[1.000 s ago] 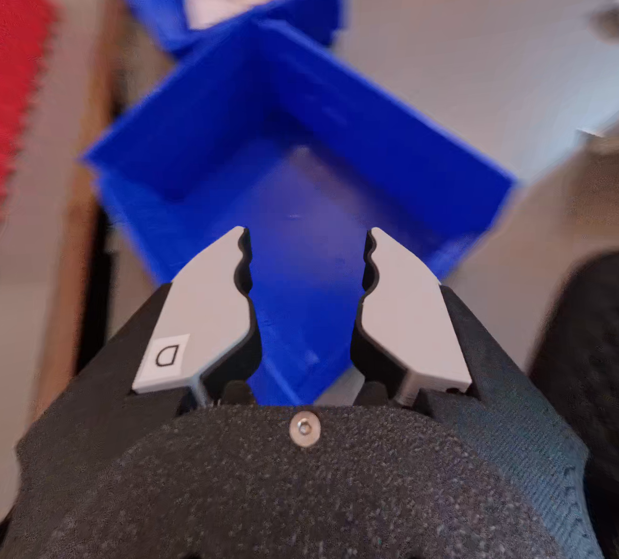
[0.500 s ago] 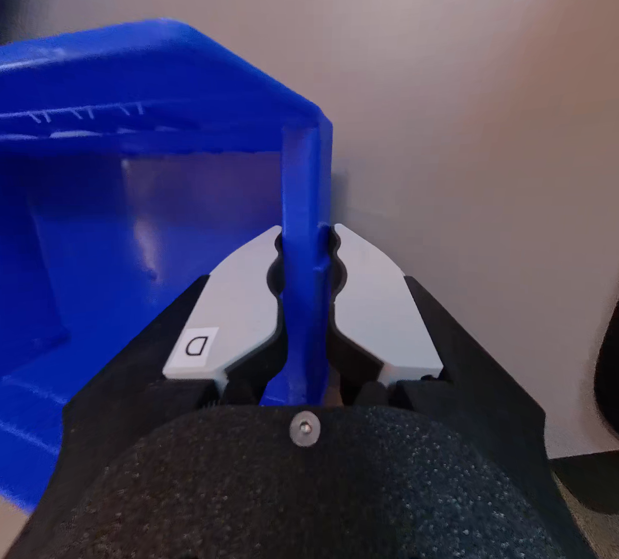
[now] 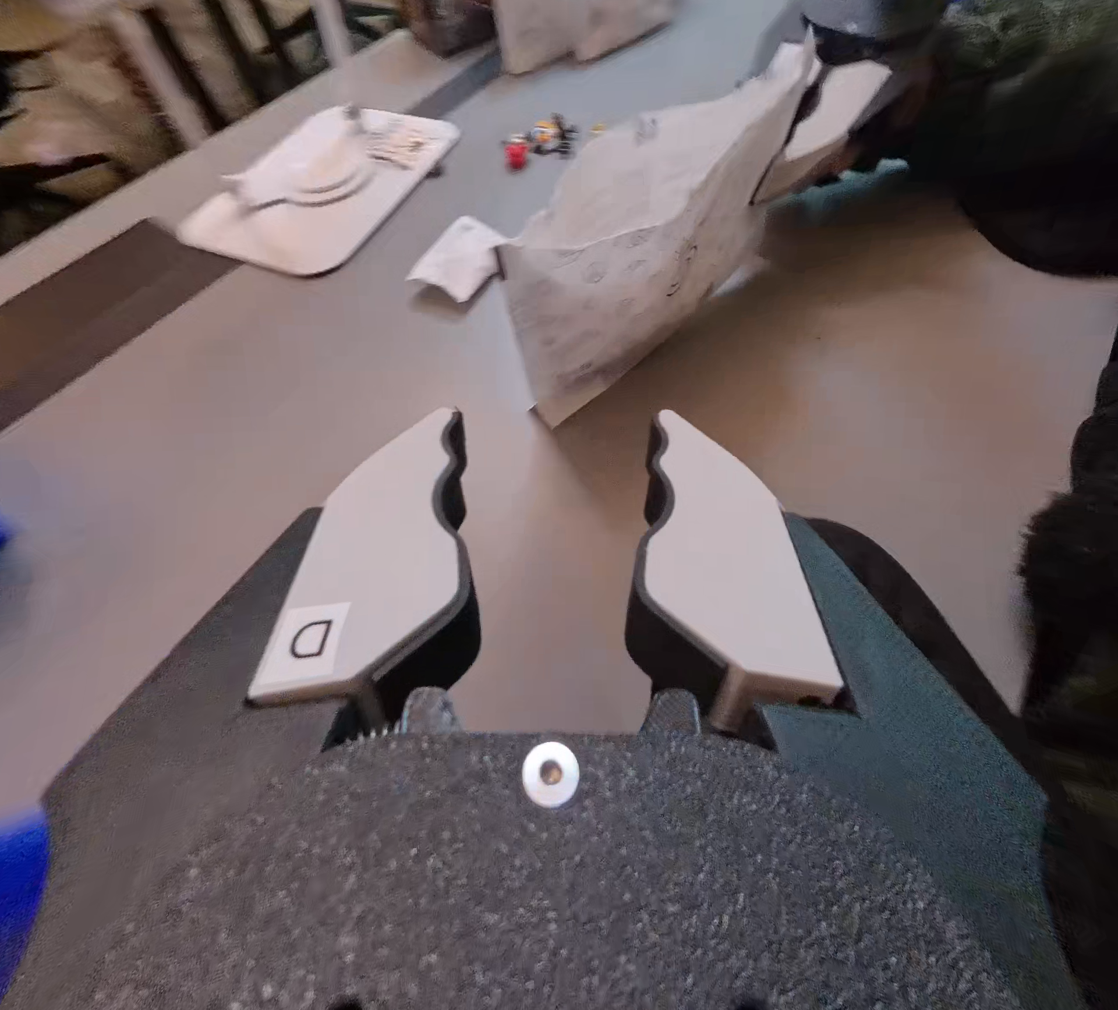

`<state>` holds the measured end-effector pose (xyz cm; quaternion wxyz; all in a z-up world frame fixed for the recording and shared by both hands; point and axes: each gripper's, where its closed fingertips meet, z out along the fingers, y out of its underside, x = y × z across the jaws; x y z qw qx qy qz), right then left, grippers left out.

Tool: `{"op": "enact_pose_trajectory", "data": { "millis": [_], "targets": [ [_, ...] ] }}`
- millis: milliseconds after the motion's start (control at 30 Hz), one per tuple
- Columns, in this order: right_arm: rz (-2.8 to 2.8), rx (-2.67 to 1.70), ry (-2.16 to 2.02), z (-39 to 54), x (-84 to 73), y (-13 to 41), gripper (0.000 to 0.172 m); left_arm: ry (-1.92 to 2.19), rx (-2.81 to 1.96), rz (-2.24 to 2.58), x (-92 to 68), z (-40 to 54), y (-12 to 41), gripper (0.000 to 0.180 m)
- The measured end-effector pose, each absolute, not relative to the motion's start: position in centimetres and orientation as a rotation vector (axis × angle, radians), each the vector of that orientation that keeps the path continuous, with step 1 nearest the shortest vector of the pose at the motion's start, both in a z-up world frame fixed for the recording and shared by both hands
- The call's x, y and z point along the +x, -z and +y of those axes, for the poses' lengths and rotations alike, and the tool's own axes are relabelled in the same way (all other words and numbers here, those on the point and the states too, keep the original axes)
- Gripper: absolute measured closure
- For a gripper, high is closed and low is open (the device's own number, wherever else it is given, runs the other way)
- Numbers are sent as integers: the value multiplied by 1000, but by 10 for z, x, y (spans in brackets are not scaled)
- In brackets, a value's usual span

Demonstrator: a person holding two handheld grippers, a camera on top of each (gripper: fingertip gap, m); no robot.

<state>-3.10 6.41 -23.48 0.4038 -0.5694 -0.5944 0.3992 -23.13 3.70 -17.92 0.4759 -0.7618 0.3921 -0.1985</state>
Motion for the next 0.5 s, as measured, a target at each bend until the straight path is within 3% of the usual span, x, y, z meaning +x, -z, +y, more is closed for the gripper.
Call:
{"op": "enact_pose_trajectory", "data": {
  "millis": [167,200,300,433,500],
  "targets": [
    [-1556,-1405,-1071,58,-20,236,172,688,-1868,1153,-175,89,246,102],
    [-1549,-1421,-1067,60,-17,237,172,750,-1852,1202,-166,92,251,107],
    [-1523,-1492,-1030,70,-11,243,172,883,-1745,1382,-145,84,252,179],
    [-1454,-1536,-1002,83,-5,237,170,880,-1687,1344,-145,86,251,180],
    [-1423,-1539,-1009,90,-2,222,158,873,-1668,1338,-149,81,253,180]
  ]
}}
